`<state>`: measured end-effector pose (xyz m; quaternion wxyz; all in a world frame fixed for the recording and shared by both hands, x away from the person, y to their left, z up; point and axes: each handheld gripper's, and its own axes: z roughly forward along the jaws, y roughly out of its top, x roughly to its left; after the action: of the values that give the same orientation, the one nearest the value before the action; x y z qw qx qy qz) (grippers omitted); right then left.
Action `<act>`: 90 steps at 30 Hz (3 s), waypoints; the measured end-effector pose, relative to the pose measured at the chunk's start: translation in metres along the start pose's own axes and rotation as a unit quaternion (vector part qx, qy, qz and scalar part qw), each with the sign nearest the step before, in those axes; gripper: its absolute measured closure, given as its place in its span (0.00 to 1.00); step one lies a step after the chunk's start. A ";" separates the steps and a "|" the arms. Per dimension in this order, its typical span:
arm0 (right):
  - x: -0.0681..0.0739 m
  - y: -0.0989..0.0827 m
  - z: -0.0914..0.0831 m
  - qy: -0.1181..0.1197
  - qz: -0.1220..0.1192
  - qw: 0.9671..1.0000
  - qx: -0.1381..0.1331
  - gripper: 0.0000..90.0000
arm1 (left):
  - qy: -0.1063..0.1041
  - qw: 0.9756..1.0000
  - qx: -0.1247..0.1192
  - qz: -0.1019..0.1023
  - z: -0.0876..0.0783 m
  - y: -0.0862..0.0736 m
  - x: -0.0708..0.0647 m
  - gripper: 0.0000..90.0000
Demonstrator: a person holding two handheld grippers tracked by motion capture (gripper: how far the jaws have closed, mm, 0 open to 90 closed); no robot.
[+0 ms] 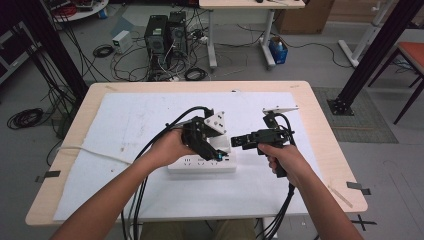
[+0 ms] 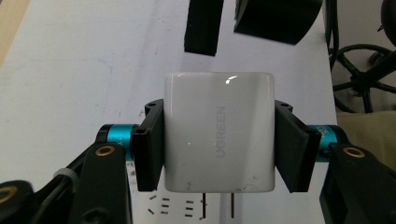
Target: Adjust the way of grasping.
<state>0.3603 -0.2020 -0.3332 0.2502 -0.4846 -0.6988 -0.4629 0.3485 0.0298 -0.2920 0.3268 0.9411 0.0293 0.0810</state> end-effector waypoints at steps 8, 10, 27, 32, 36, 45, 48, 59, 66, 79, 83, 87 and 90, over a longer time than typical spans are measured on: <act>0.001 0.002 0.014 0.027 0.013 1.000 0.011 0.19 | -0.005 1.000 -0.003 0.010 0.008 0.009 -0.005 0.47; 0.000 0.002 0.015 0.038 0.019 0.999 0.007 0.19 | -0.005 1.000 -0.001 0.012 0.008 0.009 -0.005 0.47; -0.006 0.001 0.021 0.070 0.044 0.997 0.007 0.47 | 0.003 1.000 -0.007 0.018 0.007 0.009 -0.006 0.47; -0.007 0.002 0.023 0.076 0.056 0.995 0.015 0.53 | 0.006 1.000 -0.009 0.019 0.007 0.010 -0.007 0.47; -0.008 0.002 0.026 0.083 0.063 0.994 0.020 0.60 | 0.006 1.000 -0.009 0.021 0.007 0.010 -0.008 0.47; -0.013 0.001 0.029 0.094 0.092 0.991 0.014 0.69 | 0.019 1.000 0.003 0.024 0.011 0.011 -0.009 0.47; -0.015 0.000 0.027 0.074 0.085 0.994 0.007 0.69 | 0.026 1.000 0.008 0.003 0.008 0.009 -0.006 0.34; -0.022 -0.002 -0.013 -0.050 0.023 0.998 -0.011 0.69 | 0.046 0.995 0.057 -0.068 -0.029 -0.033 0.015 0.25; -0.015 0.003 -0.037 -0.120 -0.013 0.993 -0.003 0.69 | 0.067 0.985 0.099 -0.125 -0.061 -0.078 0.034 0.25; 0.001 0.016 -0.072 -0.230 -0.069 0.970 0.029 0.69 | 0.063 0.966 0.200 -0.150 -0.100 -0.125 0.043 0.25; 0.002 0.017 -0.081 -0.258 -0.079 0.962 0.037 0.69 | 0.066 0.965 0.200 -0.159 -0.110 -0.136 0.042 0.25; 0.001 0.018 -0.089 -0.281 -0.086 0.955 0.038 0.69 | 0.075 0.962 0.202 -0.167 -0.116 -0.145 0.041 0.25; 0.001 0.017 -0.091 -0.296 -0.090 0.950 0.046 0.69 | 0.077 0.961 0.197 -0.180 -0.121 -0.151 0.041 0.25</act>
<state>0.3666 -0.2809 -0.2852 0.0112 -0.5232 -0.8024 -0.2869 0.3677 0.2269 -0.2865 0.1412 0.9570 0.2386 0.0853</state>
